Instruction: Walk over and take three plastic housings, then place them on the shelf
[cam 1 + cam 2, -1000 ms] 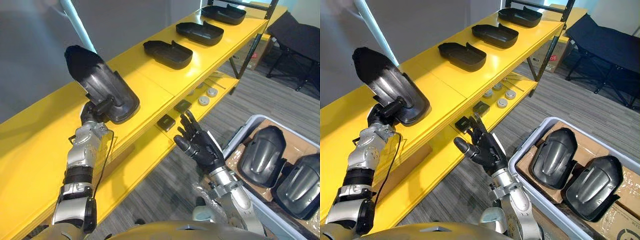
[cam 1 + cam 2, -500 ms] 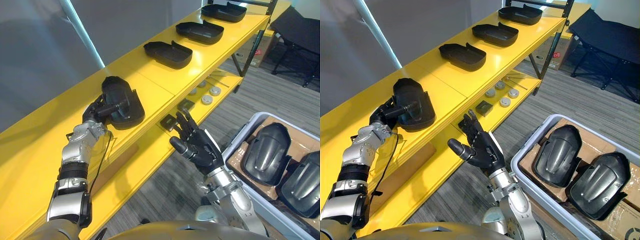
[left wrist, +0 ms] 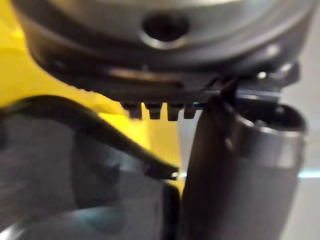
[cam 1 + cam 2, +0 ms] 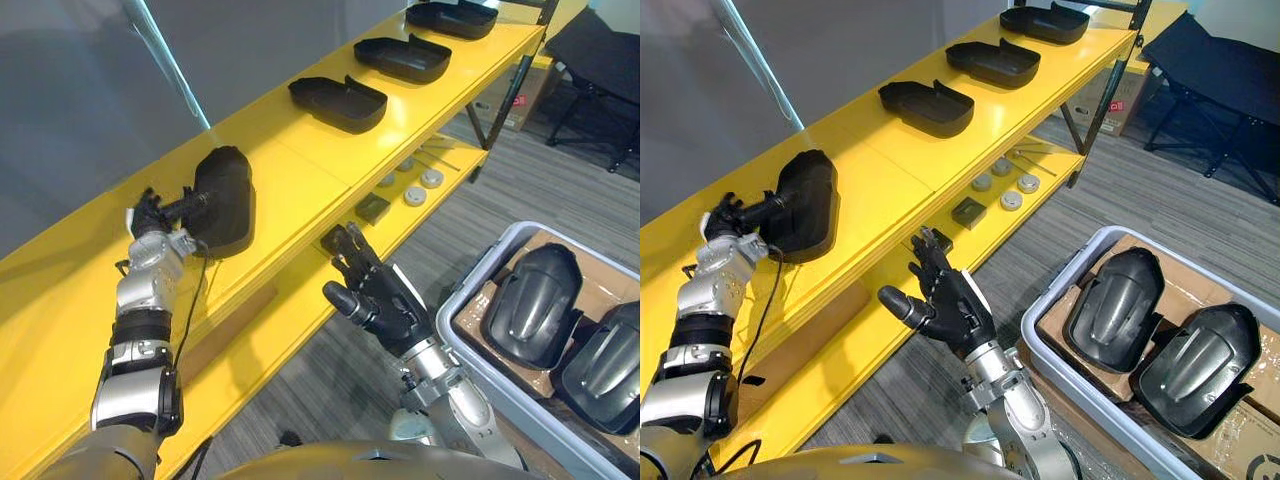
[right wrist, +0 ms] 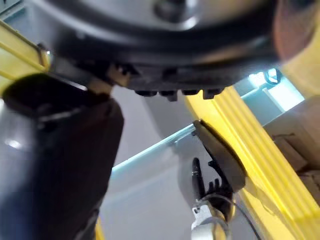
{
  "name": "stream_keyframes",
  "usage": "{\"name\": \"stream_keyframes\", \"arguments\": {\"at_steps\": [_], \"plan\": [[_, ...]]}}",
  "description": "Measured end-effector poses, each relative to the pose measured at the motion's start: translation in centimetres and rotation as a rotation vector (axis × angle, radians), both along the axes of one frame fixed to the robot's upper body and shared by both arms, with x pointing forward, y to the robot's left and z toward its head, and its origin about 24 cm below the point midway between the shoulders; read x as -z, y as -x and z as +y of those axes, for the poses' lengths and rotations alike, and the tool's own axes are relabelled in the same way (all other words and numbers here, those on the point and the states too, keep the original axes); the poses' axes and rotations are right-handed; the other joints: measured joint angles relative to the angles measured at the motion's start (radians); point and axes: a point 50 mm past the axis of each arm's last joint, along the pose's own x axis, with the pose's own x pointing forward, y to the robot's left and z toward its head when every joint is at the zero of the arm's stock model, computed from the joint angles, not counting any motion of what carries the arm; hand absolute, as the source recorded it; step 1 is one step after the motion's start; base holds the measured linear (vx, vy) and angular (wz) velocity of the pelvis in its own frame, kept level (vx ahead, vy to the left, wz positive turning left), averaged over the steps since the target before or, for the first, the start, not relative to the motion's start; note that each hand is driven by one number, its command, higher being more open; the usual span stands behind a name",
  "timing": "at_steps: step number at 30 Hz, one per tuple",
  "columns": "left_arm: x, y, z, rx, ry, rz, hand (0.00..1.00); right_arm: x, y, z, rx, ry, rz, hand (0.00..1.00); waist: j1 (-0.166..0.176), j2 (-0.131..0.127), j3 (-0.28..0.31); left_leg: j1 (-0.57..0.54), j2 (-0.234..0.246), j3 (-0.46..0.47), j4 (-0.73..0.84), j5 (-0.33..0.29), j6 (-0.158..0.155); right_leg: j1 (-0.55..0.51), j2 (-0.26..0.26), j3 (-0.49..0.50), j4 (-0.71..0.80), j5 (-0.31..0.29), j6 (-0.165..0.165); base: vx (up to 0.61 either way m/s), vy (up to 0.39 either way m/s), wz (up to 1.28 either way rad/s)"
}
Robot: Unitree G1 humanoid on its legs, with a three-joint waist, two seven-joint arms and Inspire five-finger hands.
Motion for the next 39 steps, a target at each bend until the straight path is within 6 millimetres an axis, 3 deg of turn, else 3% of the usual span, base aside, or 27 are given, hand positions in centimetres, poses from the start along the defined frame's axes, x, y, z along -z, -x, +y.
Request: {"name": "stream_keyframes", "arguments": {"at_steps": [6, 15, 17, 19, 23, 25, 28, 32, 33, 39], "plan": [[-6.8, -0.4, -0.3, -0.156, -0.058, -0.326, 1.00, 0.6, 0.3, 0.6, -0.023, -0.004, 0.028, 1.00, 0.000, -0.009, 0.011, -0.004, -0.001, -0.020, -0.018, 0.010, -0.001, 0.000, 0.001, -0.018, 0.000, -0.004, -0.006, 0.01, -0.008, 0.08], [-11.0, 0.9, -1.2, -0.189, -0.113, -0.575, 1.00, 0.7, 0.4, 0.7, -0.001, -0.006, 0.045, 1.00, 0.002, -0.014, 0.014, -0.001, -0.001, -0.045, -0.019, 0.012, -0.001, 0.022, 0.000, -0.045, -0.004, -0.007, -0.009, -0.01, -0.002, 0.06], [-12.5, 2.1, -1.7, -0.163, -0.139, -0.682, 1.00, 0.7, 0.4, 0.7, -0.003, -0.006, 0.047, 1.00, 0.010, -0.018, 0.017, -0.002, 0.000, -0.049, -0.020, 0.014, 0.000, 0.025, 0.000, -0.051, -0.004, -0.008, -0.010, -0.02, -0.004, 0.09], [-13.6, 6.5, -3.7, -0.058, -0.213, -0.873, 1.00, 0.6, 0.3, 0.5, 0.017, 0.030, 0.029, 1.00, 0.026, -0.021, 0.018, -0.002, 0.000, -0.058, -0.020, 0.013, -0.001, 0.030, -0.001, -0.058, -0.006, -0.010, -0.009, 0.01, -0.003, 0.08], [-10.8, 12.1, -6.9, 0.081, -0.217, -0.940, 1.00, 0.1, -0.4, -0.7, 0.094, 0.121, -0.038, 1.00, 0.063, -0.022, 0.018, -0.004, -0.001, -0.099, -0.017, 0.013, -0.002, 0.059, -0.003, -0.102, -0.007, -0.022, -0.006, 0.02, -0.008, 0.30], [-7.6, 14.4, -7.3, 0.095, -0.203, -0.828, 1.00, -0.8, -1.7, -2.4, 0.164, 0.189, -0.109, 1.00, 0.101, -0.024, 0.019, -0.006, 0.000, -0.128, -0.014, 0.013, -0.002, 0.077, -0.003, -0.127, -0.010, -0.026, -0.007, -0.02, -0.014, 0.33], [-4.8, 16.1, -6.6, 0.088, -0.248, -0.669, 1.00, -2.6, -3.5, -4.9, 0.284, 0.292, -0.223, 1.00, 0.144, -0.045, 0.028, -0.015, -0.001, -0.161, -0.016, 0.021, -0.004, 0.095, -0.003, -0.162, -0.026, -0.027, -0.007, -0.05, -0.010, 0.34], [-3.4, 17.9, -6.0, 0.133, -0.326, -0.569, 1.00, -4.6, -4.8, -7.5, 0.448, 0.297, -0.295, 1.00, 0.175, -0.067, 0.032, -0.028, -0.005, -0.190, -0.022, 0.034, -0.001, 0.104, -0.004, -0.192, -0.033, -0.027, -0.009, -0.02, -0.004, 0.24], [-3.0, 19.4, -6.5, 0.150, -0.371, -0.588, 1.00, -5.0, -4.0, -9.6, 0.590, 0.222, -0.271, 1.00, 0.190, -0.086, 0.020, -0.036, -0.009, -0.199, -0.022, 0.035, 0.000, 0.112, -0.007, -0.204, -0.037, -0.022, -0.001, 0.00, 0.000, 0.00], [-2.9, 19.4, -6.5, 0.147, -0.365, -0.590, 1.00, -5.0, -4.0, -9.6, 0.589, 0.221, -0.271, 1.00, 0.191, -0.088, 0.019, -0.037, -0.009, -0.203, -0.020, 0.035, 0.000, 0.113, -0.007, -0.205, -0.037, -0.022, -0.001, 0.00, 0.000, 0.00]]}}
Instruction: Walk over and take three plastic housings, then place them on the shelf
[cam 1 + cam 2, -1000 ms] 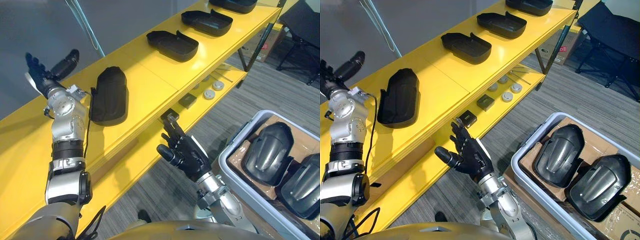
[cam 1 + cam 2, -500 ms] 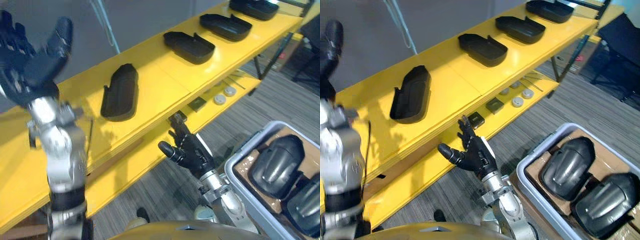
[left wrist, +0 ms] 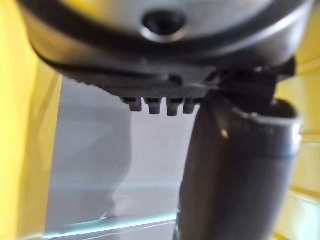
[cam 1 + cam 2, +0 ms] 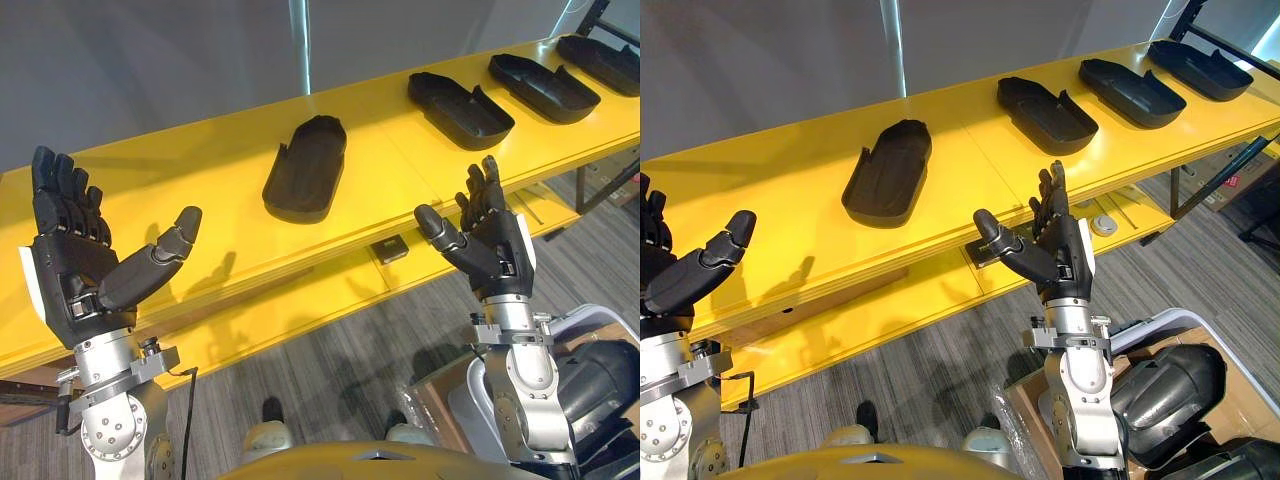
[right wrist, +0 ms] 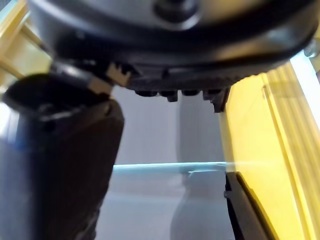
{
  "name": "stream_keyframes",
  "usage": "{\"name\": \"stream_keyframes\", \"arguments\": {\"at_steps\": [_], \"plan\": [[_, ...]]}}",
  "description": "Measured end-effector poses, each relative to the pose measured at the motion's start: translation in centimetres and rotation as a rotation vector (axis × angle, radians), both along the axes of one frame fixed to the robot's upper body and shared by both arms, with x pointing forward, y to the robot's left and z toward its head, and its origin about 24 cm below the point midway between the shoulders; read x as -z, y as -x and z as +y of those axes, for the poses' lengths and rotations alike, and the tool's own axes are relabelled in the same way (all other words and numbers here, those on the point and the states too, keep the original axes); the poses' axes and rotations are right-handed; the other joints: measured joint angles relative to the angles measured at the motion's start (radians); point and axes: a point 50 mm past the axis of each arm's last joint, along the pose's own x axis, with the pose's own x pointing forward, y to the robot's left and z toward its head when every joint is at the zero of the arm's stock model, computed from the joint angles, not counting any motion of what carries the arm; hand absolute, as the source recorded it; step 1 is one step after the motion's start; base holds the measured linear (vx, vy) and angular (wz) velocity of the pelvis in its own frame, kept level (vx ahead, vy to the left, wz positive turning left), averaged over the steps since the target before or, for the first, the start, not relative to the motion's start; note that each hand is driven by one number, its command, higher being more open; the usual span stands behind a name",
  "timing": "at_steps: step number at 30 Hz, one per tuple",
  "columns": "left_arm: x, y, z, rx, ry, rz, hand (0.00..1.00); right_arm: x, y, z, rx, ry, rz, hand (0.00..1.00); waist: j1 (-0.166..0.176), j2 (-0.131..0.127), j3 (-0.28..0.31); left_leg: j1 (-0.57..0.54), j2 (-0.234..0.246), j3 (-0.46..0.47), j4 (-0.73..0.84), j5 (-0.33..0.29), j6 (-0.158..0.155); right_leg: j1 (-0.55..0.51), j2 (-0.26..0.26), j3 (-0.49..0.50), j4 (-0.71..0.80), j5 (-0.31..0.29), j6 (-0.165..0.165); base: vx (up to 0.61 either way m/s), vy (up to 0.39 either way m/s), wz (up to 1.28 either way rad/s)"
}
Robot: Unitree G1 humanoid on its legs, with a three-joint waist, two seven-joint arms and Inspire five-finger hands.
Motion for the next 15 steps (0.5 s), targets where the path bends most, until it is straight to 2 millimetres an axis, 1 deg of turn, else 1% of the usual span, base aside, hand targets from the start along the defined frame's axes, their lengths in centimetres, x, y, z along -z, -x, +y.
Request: {"name": "stream_keyframes", "arguments": {"at_steps": [4, 7, 10, 12, 15], "plan": [[0.1, -0.1, -0.2, 0.020, 0.025, -0.008, 1.00, 0.1, 0.0, 0.2, -0.021, -0.021, 0.001, 1.00, 0.000, -0.001, 0.001, 0.000, 0.000, -0.007, 0.013, -0.002, 0.001, 0.008, -0.001, -0.003, 0.000, 0.000, -0.001, 0.00, 0.000, 0.03], [0.2, -0.3, -0.5, 0.060, 0.065, -0.023, 1.00, 0.4, -0.1, 0.9, -0.074, -0.083, -0.001, 1.00, 0.000, 0.000, 0.000, 0.006, 0.000, -0.006, 0.027, -0.010, 0.002, 0.011, -0.004, -0.003, 0.009, -0.005, -0.002, 0.00, 0.000, 0.00], [0.4, -1.0, -1.0, 0.114, 0.115, -0.028, 1.00, 0.2, -0.1, 2.4, -0.175, -0.106, -0.027, 1.00, 0.001, 0.000, 0.000, 0.014, -0.001, -0.005, 0.030, -0.010, 0.003, 0.009, -0.010, -0.002, 0.033, -0.015, -0.003, -0.01, 0.003, 0.00], [1.1, -1.9, -1.4, 0.159, 0.163, 0.009, 1.00, -0.6, -0.6, 4.2, -0.272, -0.101, -0.088, 1.00, 0.002, 0.000, 0.000, 0.011, 0.000, -0.003, 0.031, -0.011, 0.004, 0.007, -0.009, -0.003, 0.032, -0.016, -0.004, -0.04, 0.006, 0.00], [2.0, -2.3, -2.1, 0.198, 0.184, 0.065, 1.00, -1.9, -1.0, 5.5, -0.348, -0.094, -0.180, 1.00, 0.008, 0.000, 0.000, 0.008, -0.001, -0.006, 0.022, -0.008, 0.007, 0.005, -0.009, -0.005, 0.032, -0.018, -0.005, -0.03, 0.003, 0.05]]}}
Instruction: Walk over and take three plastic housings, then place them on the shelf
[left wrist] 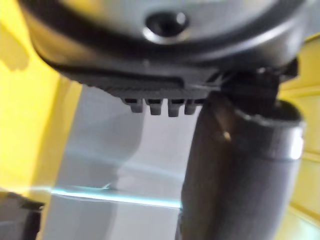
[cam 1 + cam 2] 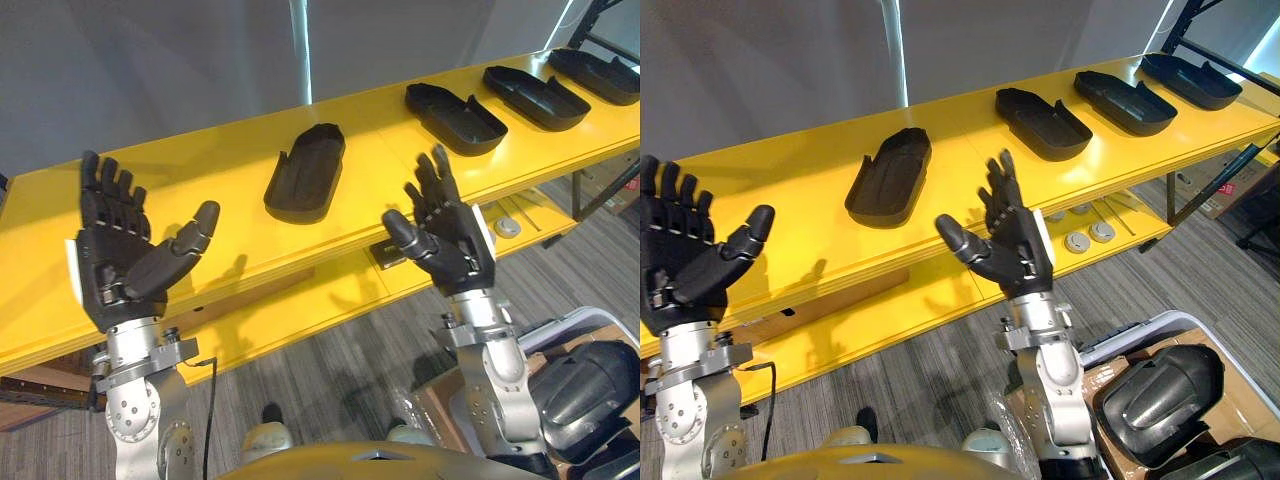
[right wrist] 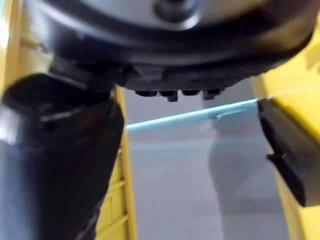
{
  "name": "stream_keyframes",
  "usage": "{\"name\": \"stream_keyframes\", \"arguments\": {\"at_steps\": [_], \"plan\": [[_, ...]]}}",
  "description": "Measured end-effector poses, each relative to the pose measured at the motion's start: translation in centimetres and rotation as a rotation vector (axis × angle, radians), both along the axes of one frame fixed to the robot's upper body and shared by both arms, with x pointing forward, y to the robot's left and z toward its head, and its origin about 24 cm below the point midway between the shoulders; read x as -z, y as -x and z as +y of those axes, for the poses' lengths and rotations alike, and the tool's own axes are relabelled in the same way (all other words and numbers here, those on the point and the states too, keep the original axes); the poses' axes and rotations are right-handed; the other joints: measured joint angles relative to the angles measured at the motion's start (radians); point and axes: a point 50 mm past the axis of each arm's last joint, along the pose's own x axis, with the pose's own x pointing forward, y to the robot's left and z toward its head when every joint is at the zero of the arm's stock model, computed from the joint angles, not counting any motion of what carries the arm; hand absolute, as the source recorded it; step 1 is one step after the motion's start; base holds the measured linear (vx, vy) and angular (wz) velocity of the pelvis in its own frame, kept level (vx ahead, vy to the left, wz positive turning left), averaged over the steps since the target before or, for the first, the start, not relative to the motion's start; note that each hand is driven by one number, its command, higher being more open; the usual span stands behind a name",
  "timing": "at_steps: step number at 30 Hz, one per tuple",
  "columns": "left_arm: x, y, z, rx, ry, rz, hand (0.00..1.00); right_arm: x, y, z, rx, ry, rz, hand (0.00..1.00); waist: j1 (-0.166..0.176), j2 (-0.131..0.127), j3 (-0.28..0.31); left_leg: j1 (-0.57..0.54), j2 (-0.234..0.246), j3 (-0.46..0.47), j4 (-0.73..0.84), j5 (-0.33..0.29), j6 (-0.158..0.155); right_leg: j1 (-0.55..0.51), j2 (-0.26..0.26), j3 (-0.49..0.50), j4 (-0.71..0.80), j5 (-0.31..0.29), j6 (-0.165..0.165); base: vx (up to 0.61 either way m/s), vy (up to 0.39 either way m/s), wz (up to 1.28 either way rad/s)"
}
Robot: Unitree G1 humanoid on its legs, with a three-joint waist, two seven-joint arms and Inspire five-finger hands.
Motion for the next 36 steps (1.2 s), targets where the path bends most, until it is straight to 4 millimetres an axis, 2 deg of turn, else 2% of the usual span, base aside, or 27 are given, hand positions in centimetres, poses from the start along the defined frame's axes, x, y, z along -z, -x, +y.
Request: {"name": "stream_keyframes", "arguments": {"at_steps": [2, 7, 11, 13, 15, 16, 20, 23, 29, 36], "plan": [[0.3, -0.2, -0.5, 0.032, 0.011, 0.023, 1.00, -1.5, -0.3, 1.3, -0.068, -0.004, -0.101, 1.00, 0.020, -0.001, -0.002, -0.018, 0.001, -0.004, -0.004, 0.010, 0.003, -0.013, 0.002, -0.003, 0.001, 0.002, 0.000, -0.01, 0.000, 0.06], [0.4, -0.2, -0.7, 0.042, 0.012, 0.026, 1.00, -3.4, -0.7, 4.2, -0.222, 0.001, -0.213, 1.00, 0.026, -0.006, -0.006, -0.028, -0.001, -0.028, -0.025, 0.029, -0.001, -0.011, 0.004, -0.031, 0.001, 0.007, 0.005, 0.03, -0.010, 0.15], [0.4, -0.3, -0.7, 0.041, 0.015, 0.029, 1.00, -4.9, -1.3, 7.2, -0.349, 0.000, -0.275, 1.00, 0.049, -0.008, -0.008, -0.025, -0.002, -0.045, -0.025, 0.031, -0.002, 0.004, 0.005, -0.044, -0.001, 0.006, 0.003, 0.02, -0.013, 0.13], [0.4, -0.3, -0.7, 0.038, 0.017, 0.030, 1.00, -4.5, -1.8, 8.4, -0.411, 0.002, -0.237, 1.00, 0.056, -0.009, -0.009, -0.020, -0.003, -0.060, -0.025, 0.033, -0.003, 0.019, 0.005, -0.059, -0.001, 0.002, 0.000, 0.00, -0.015, 0.21], [0.4, -0.2, -0.7, 0.030, 0.024, 0.031, 1.00, -3.5, -2.6, 9.9, -0.463, -0.005, -0.150, 1.00, 0.077, -0.006, -0.010, -0.015, -0.003, -0.071, -0.026, 0.033, -0.003, 0.030, 0.006, -0.067, 0.000, -0.004, -0.001, -0.03, -0.016, 0.17], [0.5, -0.2, -0.7, 0.017, 0.023, 0.036, 1.00, -2.7, -3.2, 10.6, -0.467, 0.002, -0.096, 1.00, 0.078, -0.005, -0.010, -0.017, -0.003, -0.086, -0.027, 0.033, -0.004, 0.040, 0.006, -0.088, 0.001, -0.010, -0.003, -0.05, -0.018, 0.31], [0.8, 0.0, -0.4, -0.056, 0.009, 0.080, 1.00, -0.8, -4.6, 12.0, -0.430, 0.009, 0.053, 1.00, 0.105, 0.010, -0.018, -0.043, -0.003, -0.123, -0.028, 0.039, -0.006, 0.035, 0.007, -0.122, 0.013, -0.024, -0.008, -0.04, -0.017, 0.31], [1.4, 0.9, 0.4, -0.152, 0.008, 0.125, 1.00, 0.1, -5.3, 12.9, -0.382, 0.036, 0.122, 1.00, 0.111, 0.023, -0.021, -0.054, -0.005, -0.145, -0.027, 0.050, -0.009, 0.035, 0.007, -0.145, 0.018, -0.027, -0.009, -0.01, -0.015, 0.18], [2.0, 2.1, 1.5, -0.310, 0.016, 0.180, 1.00, 1.5, -6.4, 13.6, -0.250, 0.177, 0.179, 1.00, 0.137, 0.058, -0.033, -0.082, -0.011, -0.183, -0.027, 0.065, -0.006, 0.021, 0.001, -0.176, 0.048, -0.046, -0.006, 0.00, -0.020, 0.19], [2.6, 3.3, 2.1, -0.370, 0.027, 0.218, 1.00, 3.1, -7.2, 13.1, -0.127, 0.181, 0.268, 1.00, 0.161, 0.084, -0.038, -0.093, -0.025, -0.210, -0.026, 0.065, -0.007, -0.007, -0.032, -0.196, 0.133, -0.100, 0.001, -0.01, -0.017, 0.13]]}}
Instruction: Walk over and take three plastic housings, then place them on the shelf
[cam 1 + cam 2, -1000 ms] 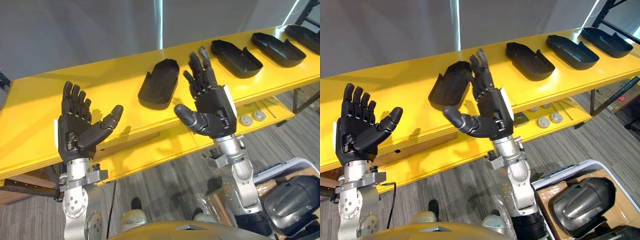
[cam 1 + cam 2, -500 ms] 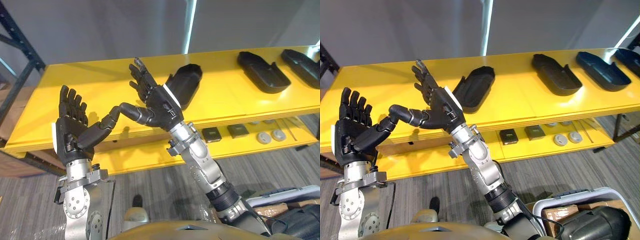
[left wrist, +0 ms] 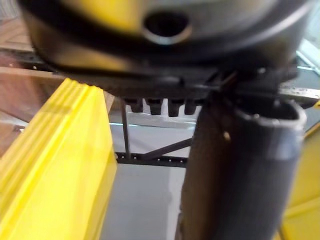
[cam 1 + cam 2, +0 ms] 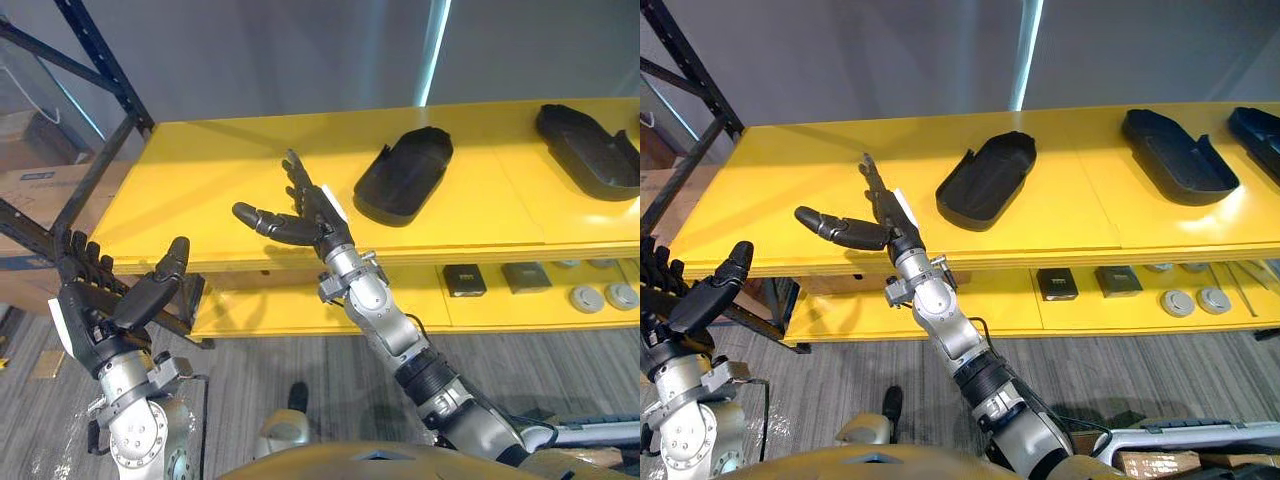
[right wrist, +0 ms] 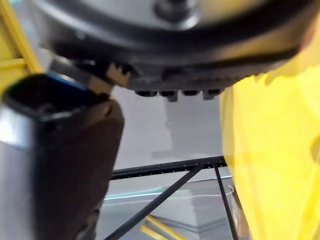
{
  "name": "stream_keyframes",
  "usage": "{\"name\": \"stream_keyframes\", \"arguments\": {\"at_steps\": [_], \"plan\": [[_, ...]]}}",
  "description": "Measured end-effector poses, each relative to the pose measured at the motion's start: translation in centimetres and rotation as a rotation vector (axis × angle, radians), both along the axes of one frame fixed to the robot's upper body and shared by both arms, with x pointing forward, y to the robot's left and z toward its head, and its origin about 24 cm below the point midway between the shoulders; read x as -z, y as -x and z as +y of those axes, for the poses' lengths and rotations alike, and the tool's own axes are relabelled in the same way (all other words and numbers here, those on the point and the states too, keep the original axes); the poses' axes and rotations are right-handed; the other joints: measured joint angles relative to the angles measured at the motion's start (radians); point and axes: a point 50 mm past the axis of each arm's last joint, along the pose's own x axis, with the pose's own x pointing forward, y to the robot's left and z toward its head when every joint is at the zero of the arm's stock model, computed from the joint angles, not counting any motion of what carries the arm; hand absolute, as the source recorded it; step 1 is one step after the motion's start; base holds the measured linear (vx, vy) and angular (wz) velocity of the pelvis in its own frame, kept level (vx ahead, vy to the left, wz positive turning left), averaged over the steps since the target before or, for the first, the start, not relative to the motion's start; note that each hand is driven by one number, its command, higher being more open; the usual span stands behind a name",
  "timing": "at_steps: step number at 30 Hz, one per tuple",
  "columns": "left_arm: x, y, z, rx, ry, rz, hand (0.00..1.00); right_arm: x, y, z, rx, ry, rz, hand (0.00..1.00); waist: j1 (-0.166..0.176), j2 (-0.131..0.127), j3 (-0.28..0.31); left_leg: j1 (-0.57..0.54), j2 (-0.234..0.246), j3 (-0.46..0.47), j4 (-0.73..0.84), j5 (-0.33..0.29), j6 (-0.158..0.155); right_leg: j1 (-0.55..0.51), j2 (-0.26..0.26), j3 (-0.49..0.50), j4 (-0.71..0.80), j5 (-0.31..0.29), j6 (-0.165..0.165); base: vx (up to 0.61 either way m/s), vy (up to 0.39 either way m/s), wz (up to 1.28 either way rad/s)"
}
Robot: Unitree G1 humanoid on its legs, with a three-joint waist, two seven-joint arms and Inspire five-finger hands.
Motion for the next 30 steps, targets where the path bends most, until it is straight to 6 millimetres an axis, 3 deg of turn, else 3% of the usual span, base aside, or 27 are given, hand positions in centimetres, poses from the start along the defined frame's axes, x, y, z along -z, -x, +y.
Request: {"name": "stream_keyframes", "arguments": {"at_steps": [10, 17, 25, 30], "plan": [[0.2, -0.1, -0.5, 0.017, 0.019, -0.003, 1.00, 1.6, -0.6, -0.1, 0.122, 0.217, -0.029, 1.00, 0.005, 0.028, 0.009, -0.010, -0.019, -0.007, 0.001, 0.008, 0.003, -0.060, -0.053, 0.005, 0.139, -0.070, 0.006, -0.01, -0.019, 0.02], [0.2, -0.3, -1.3, 0.058, 0.033, -0.020, 1.00, 2.4, -0.9, -0.6, 0.336, 0.254, 0.018, 1.00, 0.024, 0.049, 0.020, -0.021, -0.036, -0.010, 0.010, 0.011, 0.003, -0.097, -0.093, 0.007, 0.223, -0.116, 0.009, -0.01, -0.031, 0.03], [1.2, -0.5, -2.6, 0.110, 0.077, 0.019, 1.00, 1.6, -1.5, -0.8, 0.418, 0.245, -0.003, 1.00, 0.020, 0.052, 0.028, -0.020, -0.039, 0.017, 0.012, 0.010, 0.006, -0.129, -0.104, 0.040, 0.253, -0.127, 0.003, -0.03, -0.017, -0.09], [1.7, -0.8, -3.6, 0.163, 0.107, 0.026, 1.00, 1.5, -1.7, -1.3, 0.481, 0.273, -0.008, 1.00, 0.019, 0.057, 0.045, -0.023, -0.047, 0.037, 0.027, -0.007, 0.023, -0.147, -0.116, 0.061, 0.270, -0.129, 0.001, -0.04, 0.010, -0.09]]}}
